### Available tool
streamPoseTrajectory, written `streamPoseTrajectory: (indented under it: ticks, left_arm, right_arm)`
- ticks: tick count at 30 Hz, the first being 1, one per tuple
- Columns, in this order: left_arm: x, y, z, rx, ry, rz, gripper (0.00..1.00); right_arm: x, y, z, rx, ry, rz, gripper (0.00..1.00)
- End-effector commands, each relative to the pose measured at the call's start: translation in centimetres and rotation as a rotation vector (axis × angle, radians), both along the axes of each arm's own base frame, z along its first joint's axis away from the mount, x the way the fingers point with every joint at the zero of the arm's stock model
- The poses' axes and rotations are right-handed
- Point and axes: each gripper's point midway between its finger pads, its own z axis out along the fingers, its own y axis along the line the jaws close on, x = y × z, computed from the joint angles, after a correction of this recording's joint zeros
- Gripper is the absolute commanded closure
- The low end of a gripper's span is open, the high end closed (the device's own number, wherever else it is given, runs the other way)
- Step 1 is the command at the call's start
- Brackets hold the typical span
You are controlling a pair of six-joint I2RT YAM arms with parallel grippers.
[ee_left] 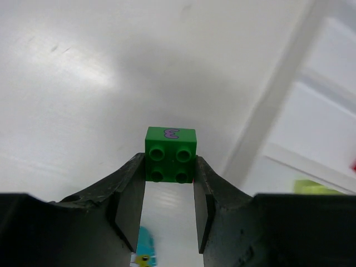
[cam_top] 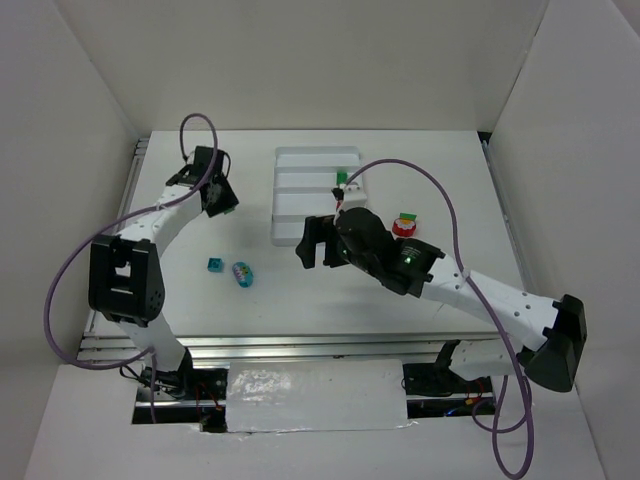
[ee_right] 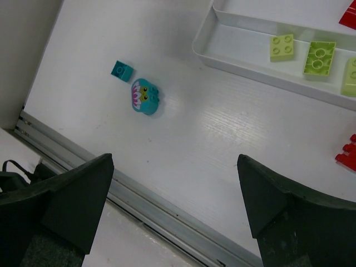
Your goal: Sort the legos into containers by color
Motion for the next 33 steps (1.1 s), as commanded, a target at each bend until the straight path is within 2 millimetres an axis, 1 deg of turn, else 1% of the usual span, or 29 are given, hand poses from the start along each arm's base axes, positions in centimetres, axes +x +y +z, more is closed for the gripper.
streamPoseTrajectory:
  ticks: [1, 2, 3, 4, 5, 6, 7, 8, 9, 10, 11, 12, 13, 14, 15, 16, 17, 18, 19, 20, 22, 23, 25, 28, 29, 31, 32, 33]
  left_arm:
    - [4.2, -5.2, 6.2, -0.034, -0.205, -0.158, 1.0]
    - [5.3, -6.9, 7.8, -0.052, -0.249, -0.196, 1.0]
    - [6.1, -7.8, 7.0, -0.061, -0.242, -0.215, 1.0]
    - [7.3, -9.3, 8.4, -0.094, -0.296, -0.254, 1.0]
    - [8.0, -9.9, 8.5, -0.108, -0.311, -0.269, 1.0]
    - [8.8, -10.6, 7.5, -0.114, -0.308, -0.288, 1.0]
    - [9.7, -11.2, 7.8, -0.122, -0.339, -0.302, 1.0]
    - [10.9, -12.4, 7.1, -0.144, -0.367, -0.335, 1.0]
    - [11.6, -13.0, 6.7, -0.156, -0.378, -0.354, 1.0]
    - [12.9, -13.8, 6.1, -0.17, -0.396, -0.374, 1.0]
    - [13.5, -14.4, 6.0, -0.18, -0.411, -0.394, 1.0]
    - [14.1, -14.8, 5.5, -0.18, -0.42, -0.416, 1.0]
    - [14.9, -15.3, 5.8, -0.183, -0.443, -0.427, 1.0]
    - [15.7, -15.7, 4.2, -0.179, -0.434, -0.434, 1.0]
    - [16.0, -15.9, 3.6, -0.166, -0.431, -0.44, 1.0]
    - [16.7, -16.0, 3.8, -0.159, -0.443, -0.435, 1.0]
    - [17.1, -16.0, 2.3, -0.148, -0.424, -0.429, 1.0]
    - [17.4, -16.0, 2.0, -0.137, -0.424, -0.424, 1.0]
    - [18.1, -16.2, 2.5, -0.137, -0.457, -0.427, 0.99]
    - [18.3, -16.3, 1.6, -0.134, -0.449, -0.429, 0.96]
    - [18.7, -16.4, 1.7, -0.135, -0.455, -0.429, 0.93]
    - [18.8, -16.4, 1.1, -0.136, -0.445, -0.427, 0.91]
    - [19.1, -16.6, 1.2, -0.136, -0.455, -0.429, 0.9]
    - [19.2, -16.9, 0.7, -0.133, -0.444, -0.437, 0.79]
    - [19.2, -17.0, 0.5, -0.126, -0.439, -0.431, 0.69]
    - [19.3, -16.8, 0.3, -0.105, -0.438, -0.422, 0.55]
    - [19.2, -16.7, 0.6, -0.099, -0.442, -0.415, 0.43]
    - [19.0, -16.8, 0.5, -0.095, -0.441, -0.418, 0.38]
  right_arm:
    - [-0.1, -1.4, 2.0, 0.031, -0.051, -0.04, 0.0]
    - [-0.1, -1.7, 2.0, 0.029, -0.055, -0.05, 0.0]
    - [-0.1, -2.1, 2.0, 0.028, -0.055, -0.058, 0.0]
    - [-0.2, -2.6, 2.1, 0.031, -0.058, -0.07, 0.0]
    - [-0.3, -2.9, 2.1, 0.03, -0.058, -0.076, 0.0]
    - [-0.5, -3.5, 2.4, 0.039, -0.064, -0.081, 0.0]
    - [-0.7, -3.7, 2.6, 0.044, -0.066, -0.082, 0.0]
    - [-1.0, -4.3, 2.9, 0.054, -0.071, -0.085, 0.0]
    - [-1.2, -4.5, 3.0, 0.06, -0.071, -0.082, 0.0]
    - [-1.5, -4.8, 2.9, 0.059, -0.068, -0.081, 0.0]
    - [-1.6, -5.1, 2.9, 0.059, -0.068, -0.083, 0.0]
    - [-1.9, -5.4, 3.1, 0.069, -0.071, -0.083, 0.0]
    - [-2.1, -5.7, 3.0, 0.068, -0.07, -0.083, 0.0]
    - [-2.3, -6.1, 2.6, 0.061, -0.066, -0.086, 0.0]
    - [-2.6, -6.4, 2.8, 0.074, -0.069, -0.085, 0.0]
    - [-2.8, -6.5, 2.8, 0.078, -0.068, -0.084, 0.0]
    - [-3.0, -6.6, 2.6, 0.079, -0.062, -0.077, 0.0]
    - [-3.4, -6.8, 2.4, 0.09, -0.057, -0.071, 0.0]
    - [-3.6, -6.8, 2.3, 0.094, -0.052, -0.064, 0.0]
    - [-3.8, -6.8, 2.2, 0.096, -0.047, -0.058, 0.0]
    - [-4.1, -6.8, 1.8, 0.099, -0.038, -0.045, 0.0]
    - [-4.2, -6.7, 1.7, 0.102, -0.037, -0.04, 0.0]
    - [-4.2, -6.6, 1.7, 0.101, -0.036, -0.034, 0.0]
    - [-4.1, -6.3, 1.8, 0.096, -0.041, -0.023, 0.0]
    - [-4.0, -6.2, 1.8, 0.091, -0.043, -0.02, 0.0]
    - [-3.9, -6.0, 1.9, 0.089, -0.048, -0.016, 0.0]
    - [-3.7, -5.9, 1.8, 0.083, -0.049, -0.015, 0.0]
    - [-3.8, -5.8, 1.9, 0.083, -0.049, -0.01, 0.0]
